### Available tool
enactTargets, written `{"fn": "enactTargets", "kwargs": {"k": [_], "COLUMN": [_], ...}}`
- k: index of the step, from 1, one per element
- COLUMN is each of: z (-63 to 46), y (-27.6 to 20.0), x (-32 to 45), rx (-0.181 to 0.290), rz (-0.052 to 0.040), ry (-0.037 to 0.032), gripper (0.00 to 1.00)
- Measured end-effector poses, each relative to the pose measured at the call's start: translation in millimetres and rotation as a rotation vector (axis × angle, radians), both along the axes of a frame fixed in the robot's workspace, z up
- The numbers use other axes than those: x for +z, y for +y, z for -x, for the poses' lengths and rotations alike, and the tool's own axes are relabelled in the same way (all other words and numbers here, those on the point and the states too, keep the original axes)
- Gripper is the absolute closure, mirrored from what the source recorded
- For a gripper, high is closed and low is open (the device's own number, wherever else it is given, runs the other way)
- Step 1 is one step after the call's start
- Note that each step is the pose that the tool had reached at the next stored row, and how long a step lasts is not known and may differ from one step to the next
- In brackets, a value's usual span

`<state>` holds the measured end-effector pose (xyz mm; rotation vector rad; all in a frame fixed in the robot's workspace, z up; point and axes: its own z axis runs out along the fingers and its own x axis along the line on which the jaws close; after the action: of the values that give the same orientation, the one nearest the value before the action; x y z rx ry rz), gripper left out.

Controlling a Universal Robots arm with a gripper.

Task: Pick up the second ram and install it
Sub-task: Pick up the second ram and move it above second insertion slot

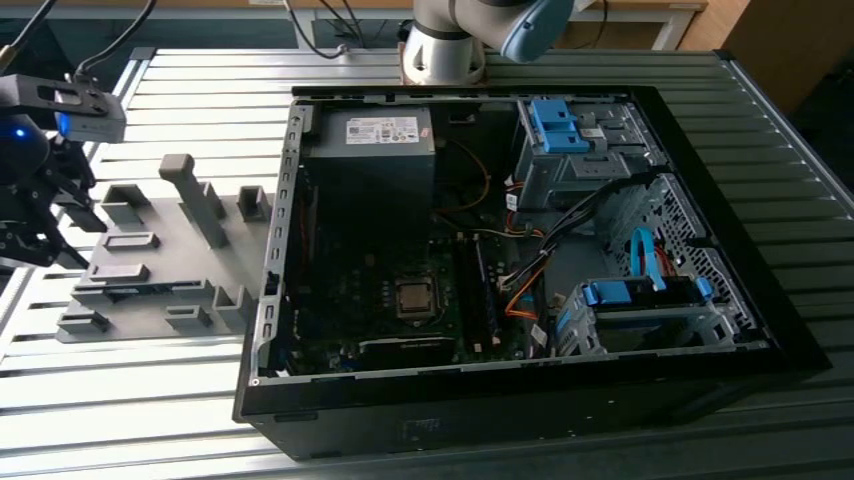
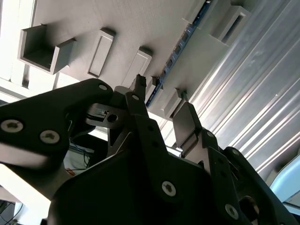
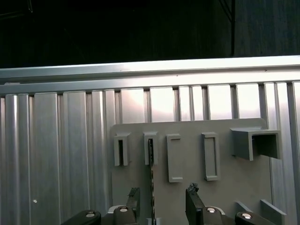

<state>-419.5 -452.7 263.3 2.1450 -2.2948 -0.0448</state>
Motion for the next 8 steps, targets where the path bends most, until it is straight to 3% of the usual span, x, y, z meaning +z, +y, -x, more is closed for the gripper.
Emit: {"fn": "enactTargets", "kwargs": {"k": [8], "z": [0.1], "y": [-3.4], "x": [-10.7], "rx": [0.000], "rz": [0.0000], "ry": [-0.0007], "gripper": [0.49]}}
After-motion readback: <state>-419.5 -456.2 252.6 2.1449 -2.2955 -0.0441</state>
